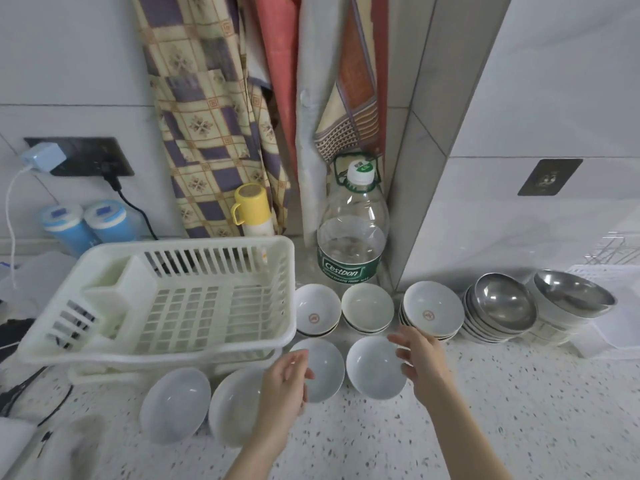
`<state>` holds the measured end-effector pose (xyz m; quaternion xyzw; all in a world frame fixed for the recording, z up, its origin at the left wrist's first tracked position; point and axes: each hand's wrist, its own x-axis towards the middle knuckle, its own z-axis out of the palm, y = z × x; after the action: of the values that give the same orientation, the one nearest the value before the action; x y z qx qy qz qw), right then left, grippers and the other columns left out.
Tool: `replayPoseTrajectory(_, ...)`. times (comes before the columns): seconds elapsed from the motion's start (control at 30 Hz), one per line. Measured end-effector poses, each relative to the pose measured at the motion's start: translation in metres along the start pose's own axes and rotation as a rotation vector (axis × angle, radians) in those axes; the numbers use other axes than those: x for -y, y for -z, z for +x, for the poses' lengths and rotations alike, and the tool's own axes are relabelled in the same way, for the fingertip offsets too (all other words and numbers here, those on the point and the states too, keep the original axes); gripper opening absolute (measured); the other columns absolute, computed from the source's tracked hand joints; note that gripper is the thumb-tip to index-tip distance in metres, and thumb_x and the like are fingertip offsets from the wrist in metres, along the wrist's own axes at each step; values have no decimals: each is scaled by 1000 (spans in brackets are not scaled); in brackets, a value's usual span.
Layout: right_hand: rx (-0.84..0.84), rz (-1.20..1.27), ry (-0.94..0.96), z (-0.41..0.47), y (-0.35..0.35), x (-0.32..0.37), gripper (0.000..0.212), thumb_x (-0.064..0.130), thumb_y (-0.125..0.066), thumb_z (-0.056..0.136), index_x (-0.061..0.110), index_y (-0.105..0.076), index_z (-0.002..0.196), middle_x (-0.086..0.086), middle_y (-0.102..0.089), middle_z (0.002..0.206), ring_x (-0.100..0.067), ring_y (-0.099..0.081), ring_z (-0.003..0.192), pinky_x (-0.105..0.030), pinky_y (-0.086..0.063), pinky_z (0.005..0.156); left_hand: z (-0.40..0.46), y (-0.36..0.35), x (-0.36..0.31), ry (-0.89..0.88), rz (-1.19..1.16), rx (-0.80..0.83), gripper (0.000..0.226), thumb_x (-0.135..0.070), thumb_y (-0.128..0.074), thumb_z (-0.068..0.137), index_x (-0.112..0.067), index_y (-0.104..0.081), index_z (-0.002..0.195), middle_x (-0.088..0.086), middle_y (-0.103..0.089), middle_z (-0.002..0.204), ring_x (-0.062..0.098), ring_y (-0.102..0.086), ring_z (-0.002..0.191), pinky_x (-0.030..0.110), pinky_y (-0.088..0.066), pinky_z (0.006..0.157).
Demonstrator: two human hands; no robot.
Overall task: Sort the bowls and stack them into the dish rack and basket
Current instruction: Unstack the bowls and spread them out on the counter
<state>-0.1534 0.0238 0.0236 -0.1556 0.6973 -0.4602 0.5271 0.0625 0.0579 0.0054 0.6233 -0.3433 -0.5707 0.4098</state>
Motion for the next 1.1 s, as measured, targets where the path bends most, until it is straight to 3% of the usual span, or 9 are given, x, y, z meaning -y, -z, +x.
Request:
replayPoseTrajectory(0.1, 79, -54, -74, 23, -3, 10, 5, 4, -56, 89, 1, -57, 85, -12, -61, 80, -14, -40, 50, -16, -24, 32, 24, -32, -13, 126, -1, 3, 25, -22, -57, 97, -29, -52, 121, 5, -70, 101, 10, -51, 49, 20, -33, 39)
replayPoseTrajectory(0.23, 99, -175, -133, 46, -7, 12, 11, 3, -45, 90, 1, -51, 81, -15, -51, 78, -16, -35, 51, -16, -23, 33, 51, -55, -22, 214, -5, -25, 56, -23, -57, 97, -22, -31, 147, 9, -68, 110, 18, -57, 57, 22, -36, 39)
replayPoseTrajectory(0.37, 113, -338, -110, 61, -13, 11, 16, 9, -41, 93, 5, -51, 82, -13, -54, 81, -18, -41, 53, -19, -31, 40, 68, -68, -24, 298, -192, -32, 35, -14, -51, 100, -13, -40, 133, 15, -73, 93, 15, -50, 42, 17, -29, 33)
replayPoseTrajectory(0.43, 97, -522, -20, 68, -17, 7, 21, 16, -42, 96, 11, -51, 77, -12, -55, 87, -24, -50, 69, -27, -42, 57, 73, -71, -23, 291, -238, -65, 30, -11, -49, 100, -10, -43, 130, 16, -73, 86, 13, -47, 38, 16, -26, 30)
replayPoseTrajectory(0.53, 73, -737, 86, 70, -26, 2, 22, 21, -40, 98, 5, -56, 96, -9, -53, 92, -28, -53, 86, -28, -39, 73, 82, -74, -22, 284, -237, -146, 48, -14, -51, 101, -19, -30, 143, 18, -74, 81, 10, -43, 30, 14, -24, 29)
replayPoseTrajectory(0.63, -7, -823, 141, 73, -35, 1, 24, 22, -39, 99, 2, -53, 99, -12, -61, 97, -33, -60, 95, -28, -36, 70, 93, -75, -23, 282, -162, -196, 74, -20, -56, 100, -26, -6, 155, 20, -73, 83, 10, -44, 28, 13, -24, 30)
replayPoseTrajectory(0.73, -90, -900, 225, 76, -38, -1, 20, 23, -40, 99, 6, -47, 90, -15, -67, 100, -34, -62, 89, -29, -36, 65, 104, -77, -22, 295, -91, -207, 73, -21, -55, 100, -22, -6, 154, 19, -73, 77, 11, -46, 28, 12, -25, 30)
replayPoseTrajectory(0.83, -124, -982, 281, 79, -37, -8, 25, 29, -43, 99, 5, -51, 100, -13, -67, 100, -32, -65, 95, -30, -38, 64, 112, -79, -21, 308, -63, -192, 68, -22, -53, 100, -22, -9, 152, 18, -73, 72, 12, -43, 28, 12, -25, 30)
replayPoseTrajectory(1.1, -142, -836, 266, 78, -38, -13, 16, 18, -51, 92, 4, -51, 100, -16, -66, 96, -37, -63, 91, -31, -40, 64, 120, -80, -19, 368, -132, -141, 73, -23, -47, 104, -36, 3, 155, 16, -75, 68, 11, -50, 31, 14, -28, 28)
